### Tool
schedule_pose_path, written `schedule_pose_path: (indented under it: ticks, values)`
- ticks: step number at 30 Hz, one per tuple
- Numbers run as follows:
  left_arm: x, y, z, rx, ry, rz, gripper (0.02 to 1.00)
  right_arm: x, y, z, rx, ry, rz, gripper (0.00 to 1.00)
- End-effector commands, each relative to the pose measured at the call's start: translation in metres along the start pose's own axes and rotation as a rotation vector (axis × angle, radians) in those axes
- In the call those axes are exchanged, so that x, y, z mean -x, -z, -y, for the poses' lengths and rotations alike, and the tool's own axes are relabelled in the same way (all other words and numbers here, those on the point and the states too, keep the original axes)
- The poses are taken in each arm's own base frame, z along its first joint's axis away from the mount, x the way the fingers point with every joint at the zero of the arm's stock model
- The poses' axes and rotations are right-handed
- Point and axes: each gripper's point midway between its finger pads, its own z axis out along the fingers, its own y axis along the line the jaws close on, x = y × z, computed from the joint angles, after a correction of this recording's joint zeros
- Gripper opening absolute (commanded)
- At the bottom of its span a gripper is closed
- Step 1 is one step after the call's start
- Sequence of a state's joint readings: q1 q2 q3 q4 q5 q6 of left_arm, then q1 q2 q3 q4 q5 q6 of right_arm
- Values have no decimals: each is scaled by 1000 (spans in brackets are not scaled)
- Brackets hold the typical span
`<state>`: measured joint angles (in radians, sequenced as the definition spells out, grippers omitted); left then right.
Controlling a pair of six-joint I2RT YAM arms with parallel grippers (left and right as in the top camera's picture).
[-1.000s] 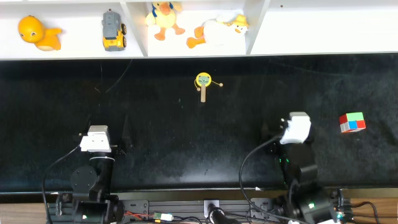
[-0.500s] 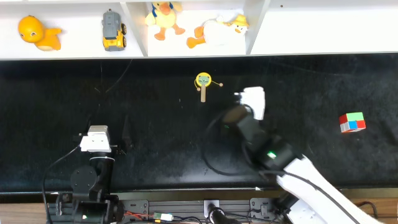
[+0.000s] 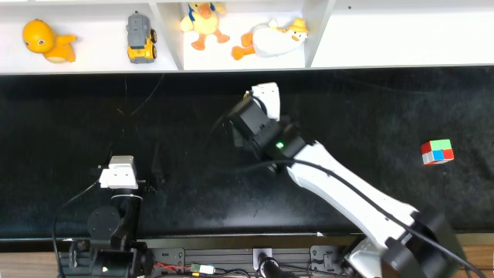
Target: Store Toys
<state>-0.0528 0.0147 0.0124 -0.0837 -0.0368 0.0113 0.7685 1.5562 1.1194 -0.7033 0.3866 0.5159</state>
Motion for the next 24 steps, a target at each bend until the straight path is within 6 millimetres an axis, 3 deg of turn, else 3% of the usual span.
schedule_pose_path:
  ticks: [1, 14, 24]
  values:
    - [1, 0, 2, -12, -19, 8, 998, 0, -14, -18, 23, -104, -42, 996]
    - [0, 0, 2, -12, -19, 7, 998, 2, -67, -27, -23, -78, -16, 998]
    - [0, 0, 2, -12, -19, 7, 998, 2, -82, -14, -50, -112, -32, 1000]
